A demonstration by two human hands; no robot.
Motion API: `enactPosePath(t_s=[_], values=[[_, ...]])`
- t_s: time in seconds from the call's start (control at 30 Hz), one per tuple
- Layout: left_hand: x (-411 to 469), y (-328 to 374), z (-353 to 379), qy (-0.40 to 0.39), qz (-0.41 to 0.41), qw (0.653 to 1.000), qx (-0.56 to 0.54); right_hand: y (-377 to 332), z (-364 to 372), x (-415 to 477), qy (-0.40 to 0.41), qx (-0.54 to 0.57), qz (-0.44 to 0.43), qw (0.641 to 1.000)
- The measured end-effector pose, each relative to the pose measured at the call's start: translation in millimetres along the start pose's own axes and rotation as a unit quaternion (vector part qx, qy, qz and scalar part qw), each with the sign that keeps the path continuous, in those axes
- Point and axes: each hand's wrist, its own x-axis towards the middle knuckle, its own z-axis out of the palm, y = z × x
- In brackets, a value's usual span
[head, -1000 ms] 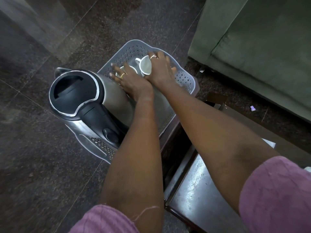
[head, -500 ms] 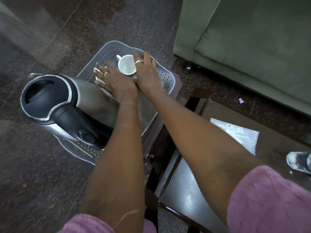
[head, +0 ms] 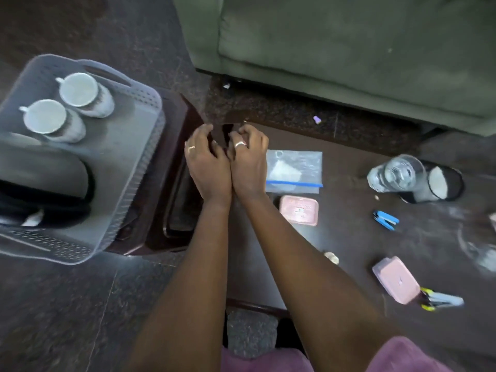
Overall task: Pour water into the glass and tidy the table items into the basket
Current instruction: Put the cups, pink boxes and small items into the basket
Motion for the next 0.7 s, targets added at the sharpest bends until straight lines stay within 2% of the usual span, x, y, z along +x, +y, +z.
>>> enactPosePath(t_s=[0.07, 0.13, 0.2, 0.3, 0.4, 0.5, 0.57, 0.7], values=[[-42.2, 9.9, 18.4, -0.064, 0.018, 0.998, -0.001, 26.9, -30.2, -16.5, 0.014, 0.006, 0.051, 0.999], [-76.4, 12.7, 37.4, -0.159, 0.034, 0.986, 0.023, 58.9, -59.4, -36.3, 0.027, -0.048, 0.063, 0.996], [-102.9, 2.9, 54.6, -0.244, 0.054, 0.963, 0.098, 93.7, -88.6, -53.4, 0.042, -0.118, 0.070, 0.990], [-143.8, -13.6, 66.8, -0.345, 0.054, 0.912, 0.215, 144.5, -136.7, -82.5, 0.064, -0.154, 0.143, 0.975], [-162.0, -24.2, 71.7, -0.371, 0.077, 0.882, 0.278, 185.1, -182.7, -107.9, 0.033, -0.152, 0.178, 0.972], [-167.7, -25.4, 75.8, -0.369, 0.102, 0.864, 0.328, 219.1, -218.2, -132.4, -0.021, -0.208, 0.199, 0.957], [-165.8, -21.6, 80.9, -0.370, 0.129, 0.856, 0.338, 235.8, -233.3, -147.9, -0.055, -0.255, 0.252, 0.932], [-161.5, -15.6, 88.7, -0.403, 0.215, 0.814, 0.359, 255.2, -240.8, -171.5, -0.110, -0.324, 0.322, 0.883]])
